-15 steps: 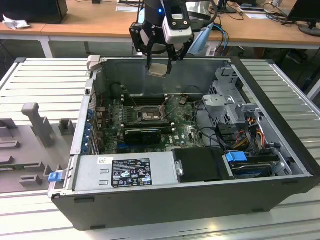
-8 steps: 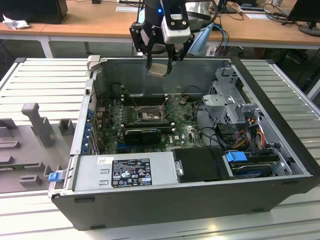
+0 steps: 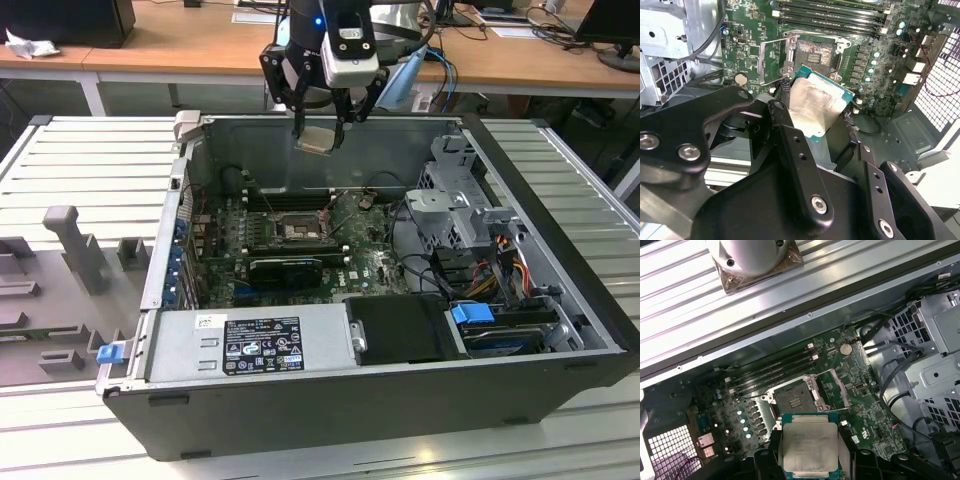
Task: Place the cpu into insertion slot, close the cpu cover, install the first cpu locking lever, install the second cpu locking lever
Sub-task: 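Place the cpu into insertion slot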
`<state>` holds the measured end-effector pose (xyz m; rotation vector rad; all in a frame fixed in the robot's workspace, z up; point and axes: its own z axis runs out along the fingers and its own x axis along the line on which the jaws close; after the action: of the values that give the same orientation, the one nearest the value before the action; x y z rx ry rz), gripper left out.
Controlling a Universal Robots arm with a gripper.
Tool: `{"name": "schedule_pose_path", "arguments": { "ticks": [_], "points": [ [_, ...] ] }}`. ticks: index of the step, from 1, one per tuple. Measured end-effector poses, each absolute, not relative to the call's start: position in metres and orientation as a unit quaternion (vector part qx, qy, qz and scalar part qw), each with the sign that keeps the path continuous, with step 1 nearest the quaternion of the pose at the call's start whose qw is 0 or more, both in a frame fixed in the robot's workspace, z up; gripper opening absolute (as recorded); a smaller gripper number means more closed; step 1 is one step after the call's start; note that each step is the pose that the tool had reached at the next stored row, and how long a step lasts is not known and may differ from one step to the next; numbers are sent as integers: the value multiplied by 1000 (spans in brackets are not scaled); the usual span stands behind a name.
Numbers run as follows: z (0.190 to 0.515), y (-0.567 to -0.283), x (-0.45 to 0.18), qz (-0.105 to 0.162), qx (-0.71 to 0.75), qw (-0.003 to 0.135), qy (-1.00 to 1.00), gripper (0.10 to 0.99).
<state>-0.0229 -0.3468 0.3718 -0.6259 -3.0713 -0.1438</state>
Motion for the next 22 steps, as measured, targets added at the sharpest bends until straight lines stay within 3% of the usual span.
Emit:
{"name": "schedule_pose_path", "arguments": {
  "ticks": [22],
  "points": [
    [370, -347, -23, -45, -234, 0, -971, 533]
  ]
}}
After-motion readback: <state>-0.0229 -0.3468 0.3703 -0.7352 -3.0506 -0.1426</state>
